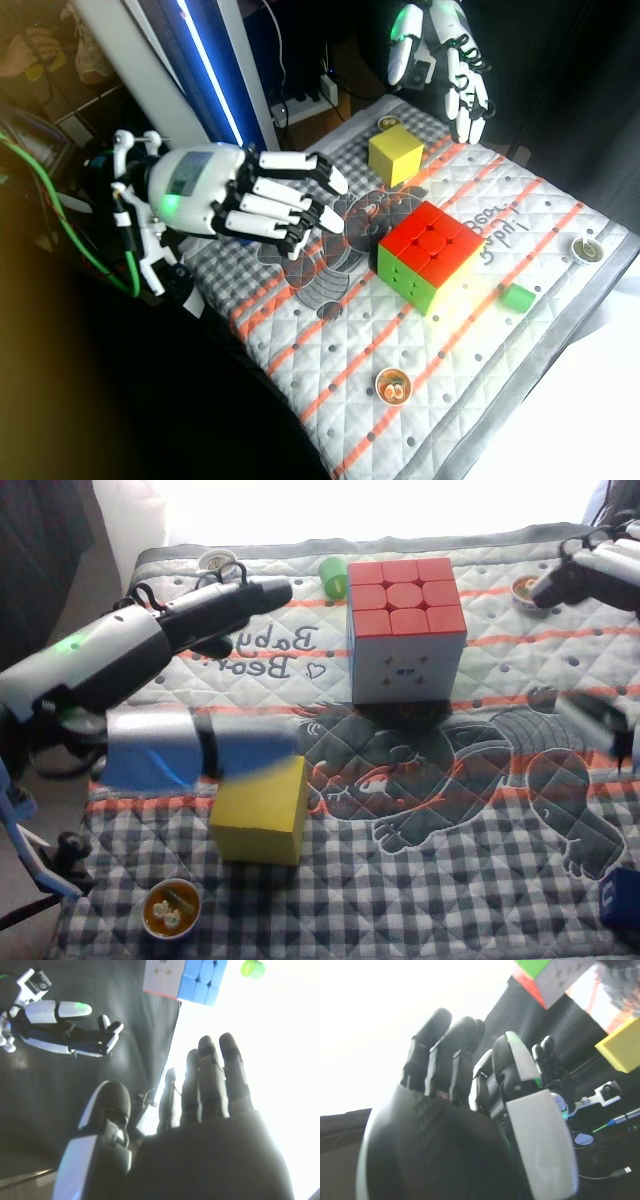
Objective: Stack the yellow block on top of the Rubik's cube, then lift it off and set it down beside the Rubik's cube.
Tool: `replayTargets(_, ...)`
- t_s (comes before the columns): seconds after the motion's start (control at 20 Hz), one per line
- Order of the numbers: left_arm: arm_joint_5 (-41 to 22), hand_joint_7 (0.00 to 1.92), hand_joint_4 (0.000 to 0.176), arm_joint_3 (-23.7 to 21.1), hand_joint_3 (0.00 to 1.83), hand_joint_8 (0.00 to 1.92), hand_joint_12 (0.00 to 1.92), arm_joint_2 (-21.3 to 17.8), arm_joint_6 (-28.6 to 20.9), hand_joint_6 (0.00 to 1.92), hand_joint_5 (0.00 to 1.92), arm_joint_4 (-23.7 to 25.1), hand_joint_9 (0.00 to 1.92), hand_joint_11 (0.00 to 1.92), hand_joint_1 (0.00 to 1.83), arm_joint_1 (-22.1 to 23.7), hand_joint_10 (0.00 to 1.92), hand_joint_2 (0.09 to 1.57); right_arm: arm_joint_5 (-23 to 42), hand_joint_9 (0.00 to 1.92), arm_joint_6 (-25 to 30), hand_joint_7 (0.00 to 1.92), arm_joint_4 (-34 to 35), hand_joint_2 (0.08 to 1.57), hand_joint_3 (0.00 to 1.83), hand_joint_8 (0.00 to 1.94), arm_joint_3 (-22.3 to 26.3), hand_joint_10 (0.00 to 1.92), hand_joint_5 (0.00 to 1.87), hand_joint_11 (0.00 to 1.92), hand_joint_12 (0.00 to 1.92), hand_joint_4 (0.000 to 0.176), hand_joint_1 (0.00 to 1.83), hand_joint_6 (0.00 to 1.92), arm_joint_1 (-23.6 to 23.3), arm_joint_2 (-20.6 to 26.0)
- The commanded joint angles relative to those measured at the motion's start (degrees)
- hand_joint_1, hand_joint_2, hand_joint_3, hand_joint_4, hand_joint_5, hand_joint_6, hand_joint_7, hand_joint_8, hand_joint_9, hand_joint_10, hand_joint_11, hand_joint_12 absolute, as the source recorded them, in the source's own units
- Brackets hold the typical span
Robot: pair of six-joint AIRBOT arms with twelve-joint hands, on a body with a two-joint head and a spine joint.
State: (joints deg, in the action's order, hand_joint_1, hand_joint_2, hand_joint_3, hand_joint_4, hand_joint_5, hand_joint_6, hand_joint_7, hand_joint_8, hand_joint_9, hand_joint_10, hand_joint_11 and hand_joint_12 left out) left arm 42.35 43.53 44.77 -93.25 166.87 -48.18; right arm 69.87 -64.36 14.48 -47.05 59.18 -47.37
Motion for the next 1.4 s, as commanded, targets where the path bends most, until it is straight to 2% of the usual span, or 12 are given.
replayTargets(0.0, 6.43, 0.13, 0.080, -0.80, 0.01, 0.01, 0.87, 0.00, 1.97, 0.01, 0.22, 0.44, 0.16, 0.00, 0.61, 0.92, 0.05, 0.83, 7.03, 0.25, -0.07, 0.40, -0.59, 0.62, 0.60, 1.00, -0.22, 1.21, 0.38, 0.00, 1.68, 0.000, 0.89, 0.94, -0.26, -0.01)
replayTargets(0.25, 2.65, 0.22, 0.112, -1.39, 0.00, 0.01, 1.16, -0.30, 3.64, 0.00, 0.22, 0.17, 0.22, 0.00, 0.59, 1.45, 0.05, 0.81, 7.03, 0.22, -0.07, 0.38, -0.15, 0.63, 0.58, 1.03, -0.22, 1.23, 0.37, 0.00, 1.68, 0.000, 0.95, 0.95, 0.17, -0.01)
replayTargets(0.35, -0.67, 0.22, 0.167, -1.44, 0.00, 0.00, 1.24, -0.50, 3.64, 0.00, 0.21, 0.52, 0.23, 0.00, 0.58, 1.47, 0.05, 0.79, 7.01, 0.25, -0.07, 0.40, -0.14, 0.63, 0.59, 1.03, -0.25, 1.22, 0.38, 0.00, 1.68, 0.000, 0.88, 0.96, 0.18, 0.00)
replayTargets(0.4, -2.24, 0.22, 0.167, -1.34, 0.00, 0.00, 1.26, -0.50, 3.64, 0.00, 0.22, 0.64, 0.24, 0.00, 0.59, 1.50, 0.05, 0.79, 7.01, 0.24, -0.07, 0.38, -0.13, 0.64, 0.59, 1.06, -0.30, 1.23, 0.38, 0.00, 1.69, 0.000, 0.89, 0.98, 0.18, 0.00)
replayTargets(0.5, -6.03, 0.22, 0.107, -0.97, 0.00, 0.00, 1.22, -0.49, 3.64, 0.02, 0.28, 0.99, 0.24, 0.00, 0.69, 1.60, 0.04, 0.78, 7.00, 0.23, -0.07, 0.35, -0.13, 0.65, 0.59, 1.09, -0.37, 1.28, 0.36, 0.00, 1.70, 0.000, 0.91, 1.00, 0.16, 0.00)
replayTargets(0.55, -6.88, 0.20, 0.124, -0.81, 0.00, 0.00, 1.15, -0.48, 3.64, 0.01, 0.29, 1.04, 0.22, 0.00, 0.70, 1.62, 0.02, 0.79, 7.00, 0.22, -0.05, 0.35, -0.13, 0.65, 0.59, 1.09, -0.37, 1.28, 0.35, 0.00, 1.70, 0.000, 0.92, 1.00, 0.16, 0.00)
replayTargets(0.6, -8.69, 0.19, 0.124, -0.32, 0.00, 0.00, 1.14, -0.40, 3.64, 0.01, 0.30, 1.04, 0.22, 0.00, 0.73, 1.77, 0.02, 0.78, 6.98, 0.24, 0.14, 0.36, -0.15, 0.66, 0.58, 1.10, -0.41, 1.27, 0.36, 0.03, 1.68, 0.000, 0.92, 1.00, 0.11, 0.00)
replayTargets(0.7, -11.58, 0.15, 0.104, 0.39, 0.00, 0.00, 1.01, -0.26, 3.64, 0.01, 0.32, 1.30, 0.18, 0.00, 0.70, 2.16, 0.00, 0.79, 6.85, 0.25, 0.75, 0.37, -0.17, 0.67, 0.56, 1.09, -0.61, 1.23, 0.37, 0.03, 1.66, 0.000, 0.91, 0.99, 0.11, 0.00)
replayTargets(0.75, -12.67, 0.15, 0.137, 0.73, 0.01, 0.00, 0.96, -0.23, 3.64, 0.00, 0.29, 1.44, 0.16, 0.00, 0.67, 2.34, 0.00, 0.81, 6.77, 0.24, 0.84, 0.37, -0.20, 0.66, 0.55, 1.10, -0.69, 1.26, 0.39, 0.02, 1.68, 0.000, 0.93, 1.00, 0.11, 0.00)
replayTargets(0.9, -15.93, 0.09, 0.173, 1.62, 0.01, 0.00, 0.96, -0.08, 3.64, 0.00, 0.23, 2.58, 0.11, 0.00, 0.67, 3.37, 0.00, 0.84, 6.66, 0.26, 1.40, 0.37, -0.37, 0.67, 0.56, 1.12, -0.92, 1.26, 0.40, 0.02, 1.68, 0.000, 0.91, 1.04, 0.09, 0.00)
replayTargets(1.15, -21.77, 0.11, 0.176, 3.32, 0.00, 0.00, 0.82, 1.34, 3.64, 0.00, 0.27, 4.42, 0.08, 0.00, 0.64, 4.88, 0.01, 0.80, 6.64, 0.28, 2.12, 0.41, -1.24, 0.63, 0.63, 1.17, -1.18, 1.34, 0.45, 0.05, 1.74, 0.000, 0.90, 1.08, -0.37, 0.00)
replayTargets(1.35, -26.03, 0.07, 0.176, 4.90, 0.00, 0.00, 0.91, 3.01, 3.64, 0.00, 0.24, 5.68, 0.07, 0.00, 0.64, 5.68, 0.01, 0.82, 6.64, 0.32, 2.86, 0.45, -1.69, 0.65, 0.67, 1.21, -1.41, 1.39, 0.47, 0.08, 1.79, 0.000, 0.86, 1.12, -0.68, 0.00)
